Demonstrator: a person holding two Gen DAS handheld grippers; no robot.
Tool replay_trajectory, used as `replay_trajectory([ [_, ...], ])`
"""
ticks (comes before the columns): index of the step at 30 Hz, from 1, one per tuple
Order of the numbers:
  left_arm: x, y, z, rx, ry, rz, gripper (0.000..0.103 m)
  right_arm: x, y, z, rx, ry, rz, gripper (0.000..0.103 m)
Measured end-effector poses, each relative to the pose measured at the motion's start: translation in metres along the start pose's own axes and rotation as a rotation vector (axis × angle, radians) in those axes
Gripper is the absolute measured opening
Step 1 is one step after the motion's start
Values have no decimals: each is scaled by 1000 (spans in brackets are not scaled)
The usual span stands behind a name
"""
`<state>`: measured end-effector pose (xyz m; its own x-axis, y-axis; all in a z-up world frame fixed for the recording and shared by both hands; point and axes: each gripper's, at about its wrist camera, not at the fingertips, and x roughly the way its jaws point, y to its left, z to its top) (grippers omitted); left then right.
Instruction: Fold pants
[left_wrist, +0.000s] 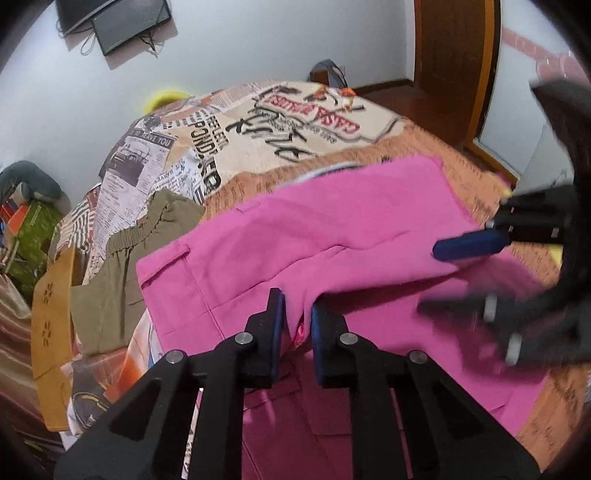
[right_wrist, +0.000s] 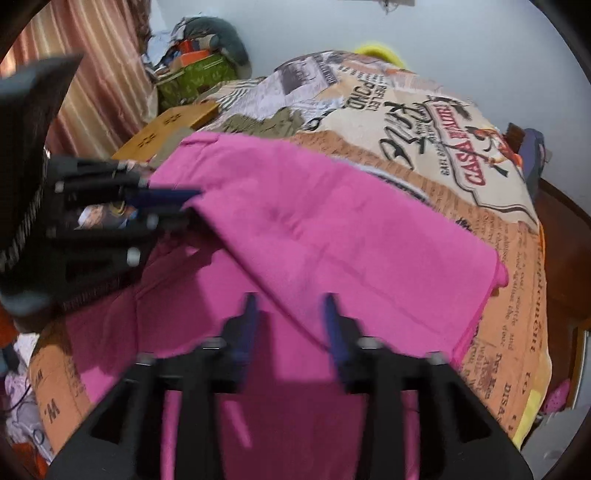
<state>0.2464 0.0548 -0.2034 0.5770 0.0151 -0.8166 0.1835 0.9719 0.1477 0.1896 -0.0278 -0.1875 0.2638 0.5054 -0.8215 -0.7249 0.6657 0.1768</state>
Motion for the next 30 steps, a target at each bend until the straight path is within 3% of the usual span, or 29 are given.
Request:
replay_trajectory([
  [8,-23,4,9,-31,-47,-30,12,9,-2,3,-15,-31,-117,51],
  [9,-24,4,9,-31,-48,-29,12,9,-5,4,-2,-36,-130,41],
  [12,-25,5,8,-38,-38,-40,12,8,-13,4,23,-43,-152,24],
  [16,-29,2,5,-30,-39,-38,12,-3,-14,0,19,-66,-173,15],
  [22,-44,-3,-4,-36,-47,-64,12,-32,-8,-10,-11,-88,-163,11],
  [30,-72,-27,-32,-1,-50,-81,12,-65,-5,-29,44,-105,-106,11],
])
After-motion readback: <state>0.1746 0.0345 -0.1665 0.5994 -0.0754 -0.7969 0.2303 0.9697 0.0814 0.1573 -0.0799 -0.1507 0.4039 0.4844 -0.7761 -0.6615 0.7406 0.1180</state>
